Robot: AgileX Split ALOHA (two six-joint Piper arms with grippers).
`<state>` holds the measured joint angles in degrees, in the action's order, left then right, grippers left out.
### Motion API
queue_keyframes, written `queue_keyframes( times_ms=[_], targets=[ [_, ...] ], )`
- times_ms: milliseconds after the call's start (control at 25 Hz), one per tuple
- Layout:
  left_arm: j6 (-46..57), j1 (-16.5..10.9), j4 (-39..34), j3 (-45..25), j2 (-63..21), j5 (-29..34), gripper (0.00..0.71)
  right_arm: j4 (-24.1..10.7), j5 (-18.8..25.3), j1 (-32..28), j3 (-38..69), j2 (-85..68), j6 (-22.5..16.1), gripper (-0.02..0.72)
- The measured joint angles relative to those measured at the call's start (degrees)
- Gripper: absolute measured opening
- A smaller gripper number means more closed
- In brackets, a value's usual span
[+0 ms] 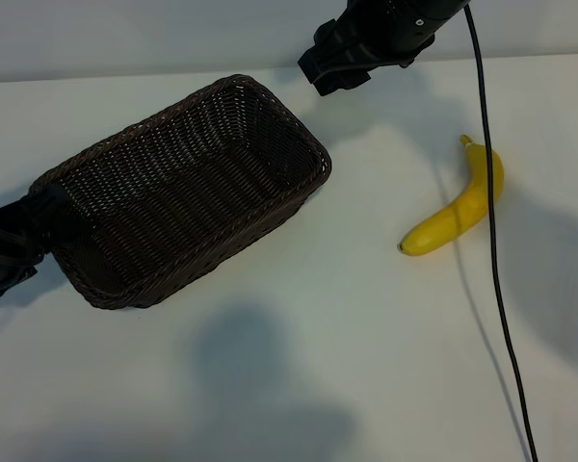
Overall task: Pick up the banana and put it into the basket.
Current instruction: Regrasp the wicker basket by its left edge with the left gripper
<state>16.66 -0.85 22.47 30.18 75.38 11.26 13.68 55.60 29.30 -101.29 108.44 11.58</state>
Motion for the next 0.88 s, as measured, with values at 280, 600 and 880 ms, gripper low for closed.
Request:
queue_keyframes(
  times_ms=[280,600,880],
  targets=[
    [-0.3,0.0,0.3,0.0,3.1,-0.2,0.597,0.4,0.2,0.0,0.0,0.0,0.0,0.563],
    [-0.3,0.0,0.6,0.0,7.8,-1.2,0.596,0.9,0.5,0.0,0.0,0.0,0.0,0.563],
    [-0.3,0.0,1.1,0.3,9.4,-2.4,0.510,0.9,0.7,0.0,0.0,0.0,0.0,0.563]
  ],
)
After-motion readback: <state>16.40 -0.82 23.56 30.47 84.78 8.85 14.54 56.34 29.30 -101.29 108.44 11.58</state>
